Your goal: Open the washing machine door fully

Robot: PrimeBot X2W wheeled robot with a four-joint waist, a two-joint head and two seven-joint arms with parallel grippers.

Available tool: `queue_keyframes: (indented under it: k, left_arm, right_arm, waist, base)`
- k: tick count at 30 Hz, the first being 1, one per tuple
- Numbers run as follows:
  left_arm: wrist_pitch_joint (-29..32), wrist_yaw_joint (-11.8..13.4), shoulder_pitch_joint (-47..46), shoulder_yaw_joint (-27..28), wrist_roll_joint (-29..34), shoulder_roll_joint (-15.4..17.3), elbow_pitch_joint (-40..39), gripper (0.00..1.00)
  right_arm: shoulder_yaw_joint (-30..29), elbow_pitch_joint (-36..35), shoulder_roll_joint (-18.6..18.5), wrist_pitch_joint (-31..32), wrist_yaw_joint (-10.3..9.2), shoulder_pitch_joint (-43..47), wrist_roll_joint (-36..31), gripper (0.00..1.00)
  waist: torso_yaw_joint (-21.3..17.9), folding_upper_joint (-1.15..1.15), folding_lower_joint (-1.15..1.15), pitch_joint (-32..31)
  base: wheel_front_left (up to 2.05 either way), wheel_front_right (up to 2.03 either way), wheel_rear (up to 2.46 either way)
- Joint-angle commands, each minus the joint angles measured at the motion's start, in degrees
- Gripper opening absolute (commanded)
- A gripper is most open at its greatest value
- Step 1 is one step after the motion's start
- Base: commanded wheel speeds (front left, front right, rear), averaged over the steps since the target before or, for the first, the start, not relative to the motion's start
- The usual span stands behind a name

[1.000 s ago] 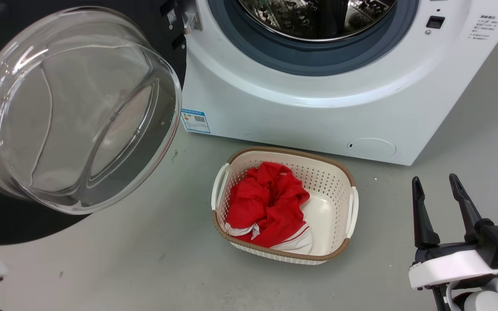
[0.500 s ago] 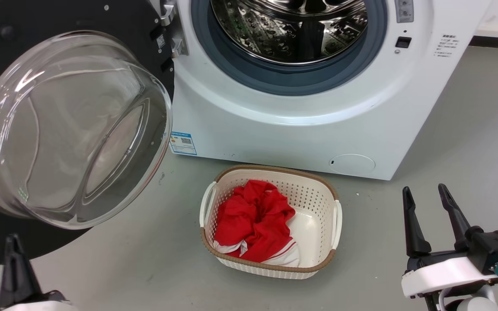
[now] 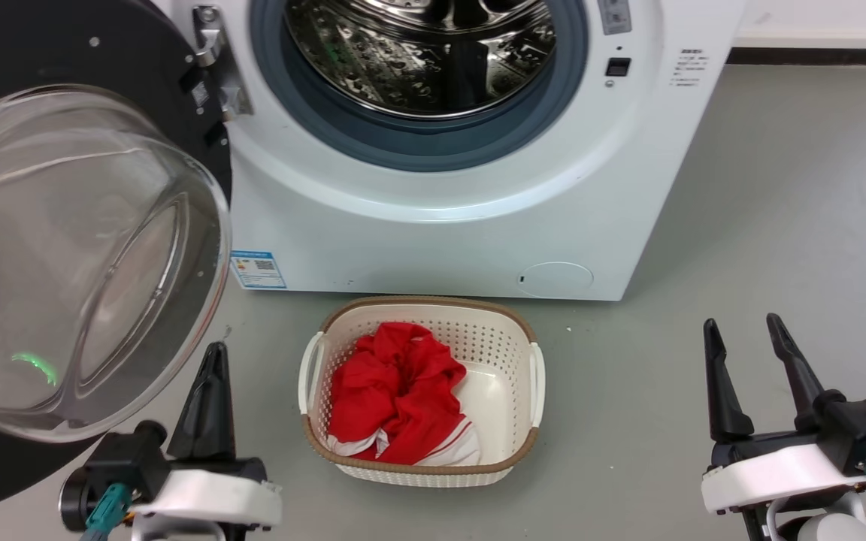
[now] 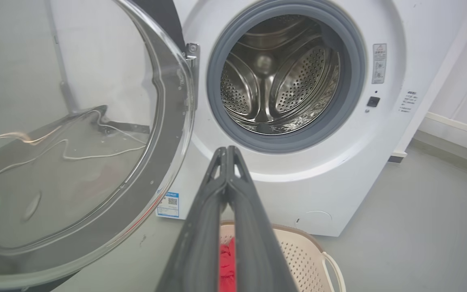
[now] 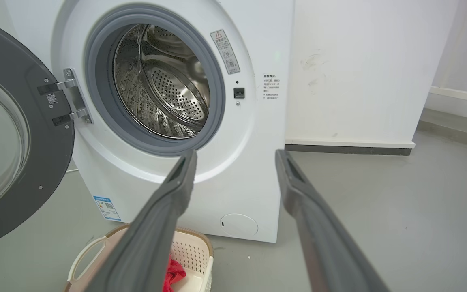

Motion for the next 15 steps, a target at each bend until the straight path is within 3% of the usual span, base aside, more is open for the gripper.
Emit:
queue_keyframes:
  k: [1, 2, 3, 6, 7, 9, 10, 11, 12, 13, 15]
  left_arm:
    - [-0.04, -0.45, -2.23, -1.18, 0.41, 0.04, 1.35, 0.00]
    - [-0.05, -0.41, -3.11, -1.70, 0.68, 0.07, 1.96, 0.04]
    - [-0.06, -0.43, -3.94, -2.08, 1.07, 0.34, 2.58, 0.16]
    - [-0.08, -0.51, -5.90, -2.79, 1.72, 0.77, 4.35, 0.25]
    - [-0.09, -0.38, -6.37, -2.85, 1.91, 0.94, 4.96, 0.37]
    - [-0.11, -0.12, -7.19, -2.83, 2.22, 1.08, 5.69, 0.49]
    - [-0.12, 0.07, -7.53, -2.81, 2.64, 1.23, 5.83, 0.74]
    - [-0.12, 0.37, -7.75, -2.70, 2.95, 1.38, 5.90, 0.92]
    - [-0.12, 0.37, -7.75, -2.70, 2.95, 1.38, 5.90, 0.92]
    - [-0.13, 0.82, -7.77, -2.48, 3.39, 1.50, 5.98, 1.00]
    - [-0.12, 1.14, -7.76, -2.34, 3.62, 1.64, 6.03, 1.00]
  right_arm:
    - [-0.32, -0.83, 0.10, -0.16, -0.04, -0.34, -0.23, 1.00]
    - [-0.55, -1.09, 0.10, -0.17, -0.04, -0.20, -0.36, 1.00]
    - [-0.73, -1.36, 0.10, -0.17, -0.04, -0.08, -0.53, 1.00]
    - [-1.12, -1.79, 0.10, -0.18, -0.04, 0.36, -0.69, 1.00]
    - [-1.11, -1.79, 0.10, -0.18, -0.04, 0.47, -0.82, 1.00]
    - [-1.13, -1.83, 0.10, -0.18, -0.04, 0.81, -0.92, 1.00]
    - [-1.18, -1.87, 0.10, -0.17, -0.04, 0.98, -0.92, 1.00]
    - [-1.14, -1.87, 0.10, -0.18, -0.04, 1.09, -0.93, 1.00]
    - [-1.14, -1.87, 0.10, -0.18, -0.04, 1.09, -0.93, 1.00]
    - [-0.96, -1.89, 0.10, -0.18, -0.04, 1.20, -0.82, 1.00]
    - [-0.88, -1.98, 0.10, -0.18, -0.04, 1.17, -0.74, 1.00]
  waist:
    - [-1.73, 0.00, 0.00, 0.09]
    - [-2.11, 0.00, 0.00, 0.12]
    - [-2.51, 0.00, 0.00, 0.12]
    - [-3.57, 0.00, 0.00, 0.00]
    - [-3.90, 0.00, 0.00, -0.08]
    - [-4.43, 0.00, 0.00, -0.29]
    - [-4.59, 0.00, 0.00, -0.34]
    - [-4.76, 0.00, 0.00, -0.36]
    - [-4.76, 0.00, 0.00, -0.36]
    - [-5.01, 0.00, 0.00, -0.34]
    - [-5.07, 0.00, 0.00, -0.25]
  base:
    - [0.00, 0.00, 0.00]
    - [0.00, 0.00, 0.00]
    - [0.00, 0.00, 0.00]
    - [0.00, 0.00, 0.00]
    - [0.00, 0.00, 0.00]
    - [0.00, 0.00, 0.00]
    - [0.00, 0.00, 0.00]
    - [0.00, 0.00, 0.00]
    - [0.00, 0.00, 0.00]
    - [0.00, 0.00, 0.00]
    - [0.00, 0.00, 0.00]
